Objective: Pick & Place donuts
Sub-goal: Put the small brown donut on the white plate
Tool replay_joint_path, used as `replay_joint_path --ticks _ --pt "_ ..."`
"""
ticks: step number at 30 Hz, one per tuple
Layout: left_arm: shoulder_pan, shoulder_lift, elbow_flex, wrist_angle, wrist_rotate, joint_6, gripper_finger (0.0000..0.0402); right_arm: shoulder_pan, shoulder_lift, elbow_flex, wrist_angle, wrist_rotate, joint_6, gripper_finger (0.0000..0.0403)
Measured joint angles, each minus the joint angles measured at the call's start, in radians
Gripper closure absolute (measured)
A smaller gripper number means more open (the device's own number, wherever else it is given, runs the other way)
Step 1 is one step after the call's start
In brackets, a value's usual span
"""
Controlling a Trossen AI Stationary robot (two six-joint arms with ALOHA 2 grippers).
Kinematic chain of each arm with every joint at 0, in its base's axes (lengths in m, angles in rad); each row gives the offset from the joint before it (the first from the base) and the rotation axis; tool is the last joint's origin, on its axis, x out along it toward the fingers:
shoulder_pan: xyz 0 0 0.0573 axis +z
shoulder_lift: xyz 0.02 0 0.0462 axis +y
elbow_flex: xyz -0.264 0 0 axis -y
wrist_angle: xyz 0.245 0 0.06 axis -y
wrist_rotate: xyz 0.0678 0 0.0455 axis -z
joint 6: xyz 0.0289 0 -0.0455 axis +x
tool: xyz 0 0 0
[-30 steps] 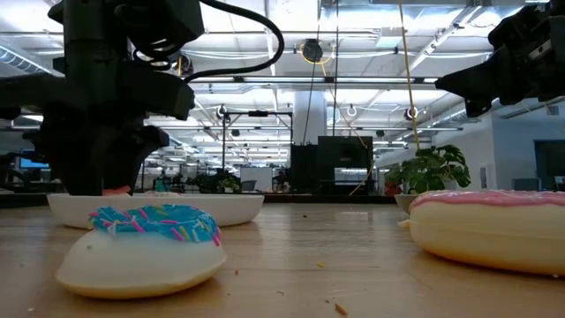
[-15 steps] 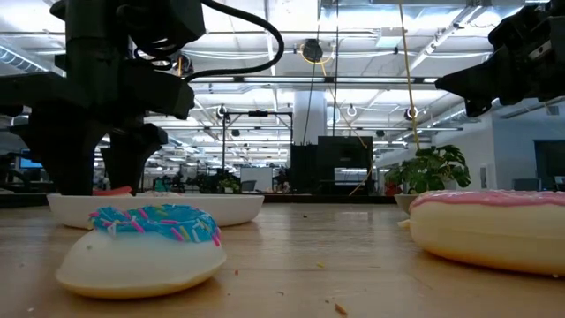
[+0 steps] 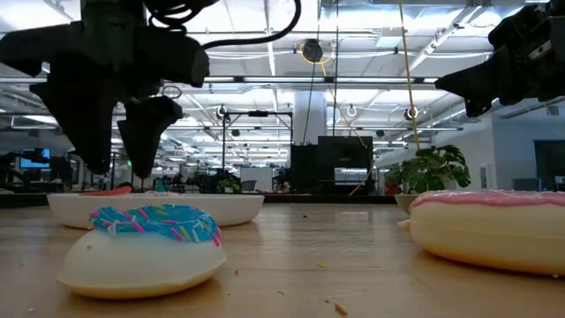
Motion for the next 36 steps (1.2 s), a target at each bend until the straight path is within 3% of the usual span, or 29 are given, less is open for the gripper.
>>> replay_joint_path --ticks 10,21,36 --pt "0.000 0.000 -0.001 -0.017 -0.001 0.011 0.0154 0.000 0.000 0.000 0.000 0.000 0.000 0.0403" --pt "0.000 0.000 -0.001 -0.022 -0.011 0.087 0.0388 0.000 0.000 0.000 0.000 0.000 0.000 0.0403" --pt "0.000 0.000 -0.002 -0.058 -0.010 0.089 0.0397 0.000 0.000 0.000 0.000 0.000 0.000 0.0403"
